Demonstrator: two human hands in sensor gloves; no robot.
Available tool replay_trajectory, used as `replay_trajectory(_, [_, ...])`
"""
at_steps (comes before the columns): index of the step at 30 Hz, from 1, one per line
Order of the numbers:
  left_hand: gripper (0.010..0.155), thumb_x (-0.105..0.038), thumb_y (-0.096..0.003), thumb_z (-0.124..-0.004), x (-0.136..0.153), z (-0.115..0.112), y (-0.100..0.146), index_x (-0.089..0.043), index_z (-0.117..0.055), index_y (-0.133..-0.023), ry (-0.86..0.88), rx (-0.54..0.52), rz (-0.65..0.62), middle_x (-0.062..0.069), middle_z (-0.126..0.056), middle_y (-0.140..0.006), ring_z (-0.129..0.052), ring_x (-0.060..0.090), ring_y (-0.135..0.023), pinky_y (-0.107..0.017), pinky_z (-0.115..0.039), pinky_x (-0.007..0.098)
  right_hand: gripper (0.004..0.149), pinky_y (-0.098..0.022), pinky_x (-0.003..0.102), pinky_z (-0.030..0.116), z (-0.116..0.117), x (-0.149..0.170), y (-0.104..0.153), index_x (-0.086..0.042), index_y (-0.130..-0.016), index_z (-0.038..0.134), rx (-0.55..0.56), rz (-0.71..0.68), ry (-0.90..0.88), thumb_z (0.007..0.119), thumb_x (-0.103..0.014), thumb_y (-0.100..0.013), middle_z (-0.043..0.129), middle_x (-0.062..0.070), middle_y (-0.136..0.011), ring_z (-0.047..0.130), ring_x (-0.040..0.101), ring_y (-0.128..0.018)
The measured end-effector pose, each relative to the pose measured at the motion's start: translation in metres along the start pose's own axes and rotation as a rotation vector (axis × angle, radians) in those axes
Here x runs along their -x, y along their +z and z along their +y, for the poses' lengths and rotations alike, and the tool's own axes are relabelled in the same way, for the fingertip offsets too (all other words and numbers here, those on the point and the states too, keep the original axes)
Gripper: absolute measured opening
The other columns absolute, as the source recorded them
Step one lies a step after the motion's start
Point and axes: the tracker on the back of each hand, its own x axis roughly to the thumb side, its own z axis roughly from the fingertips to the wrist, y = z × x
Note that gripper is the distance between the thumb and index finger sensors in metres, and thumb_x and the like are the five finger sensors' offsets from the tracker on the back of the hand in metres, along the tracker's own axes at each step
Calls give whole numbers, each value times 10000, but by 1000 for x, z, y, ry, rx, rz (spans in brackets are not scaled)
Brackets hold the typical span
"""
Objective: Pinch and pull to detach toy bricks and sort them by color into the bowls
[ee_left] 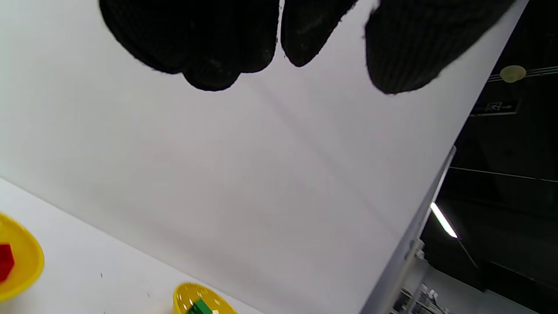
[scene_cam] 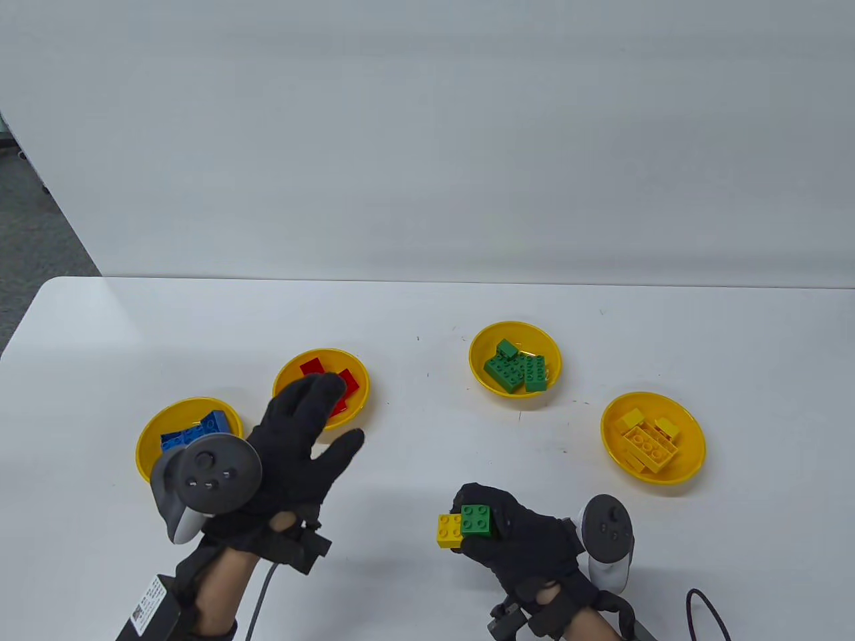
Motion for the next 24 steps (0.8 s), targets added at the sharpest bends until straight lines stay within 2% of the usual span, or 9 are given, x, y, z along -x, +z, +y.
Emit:
replay_trajectory(7, [890, -584, -433, -913, 24, -80, 25, -195, -505, -1122, 183, 311, -35, 248, -565, -1134, -770, 492, -935, -641, -700, 648, 650, -395, 566, 897, 7, 2, 1, -27, -886, 780, -19, -12, -75, 943, -238, -294, 846, 281, -837, 1050, 384, -538])
replay_trajectory(9, [934, -587, -424, -923, 27, -95, 29, -187, -458, -1127, 183, 410, -23, 253, -527, -1146, -758, 498, -941, -644, -692, 652, 648, -394, 567, 896, 9, 3, 1, -29, -884, 783, -17, -12, -82, 944, -238, -293, 847, 280, -838, 1051, 386, -537])
replay_trajectory(13, [891, -560, -415, -943, 28, -111, 33, -188, -525, -1108, 169, 415, -15, 242, -584, -1128, -810, 480, -910, -621, -722, 641, 644, -403, 588, 873, 18, 7, 4, -73, -891, 793, -23, 10, -132, 949, -244, -290, 839, 282, -852, 1026, 408, -562])
replay_trajectory(15, [802, -541, -415, -957, 27, -112, 33, -189, -646, -1066, 185, 412, -17, 233, -633, -1111, -834, 471, -892, -615, -729, 637, 639, -412, 599, 854, 22, 10, 5, -109, -895, 795, -21, 30, -157, 950, -245, -290, 814, 285, -876, 1000, 421, -586])
replay_trajectory(17, [722, -494, -416, -981, 27, -111, 34, -172, -739, -1015, 203, 360, -25, 221, -722, -1068, -889, 452, -849, -596, -753, 628, 636, -414, 608, 842, 23, 12, 6, -137, -899, 794, -6, 49, -172, 950, -244, -293, 806, 278, -879, 981, 430, -601])
replay_trajectory(20, [664, -475, -406, -1003, 30, -110, 34, -163, -812, -960, 244, 345, -17, 223, -832, -985, -973, 425, -760, -558, -802, 603, 641, -419, 626, 810, 23, 12, 6, -152, -910, 786, -9, 73, -136, 945, -279, -302, 773, 279, -901, 932, 455, -633])
replay_trajectory(22, [660, -485, -412, -1001, 32, -109, 34, -152, -822, -953, 275, 356, 5, 230, -894, -923, -1011, 419, -705, -529, -823, 599, 667, -426, 647, 788, 21, 10, 6, -75, -914, 772, 2, 82, -81, 943, -290, -307, 716, 308, -931, 901, 479, -657])
replay_trajectory(24, [662, -503, -407, -997, 31, -108, 34, -132, -842, -933, 204, 365, 9, 224, -953, -848, -1053, 396, -630, -485, -854, 580, 715, -443, 673, 759, 19, 3, 6, -8, -944, 700, 2, 41, 42, 930, -277, -322, 656, 326, -957, 867, 503, -688])
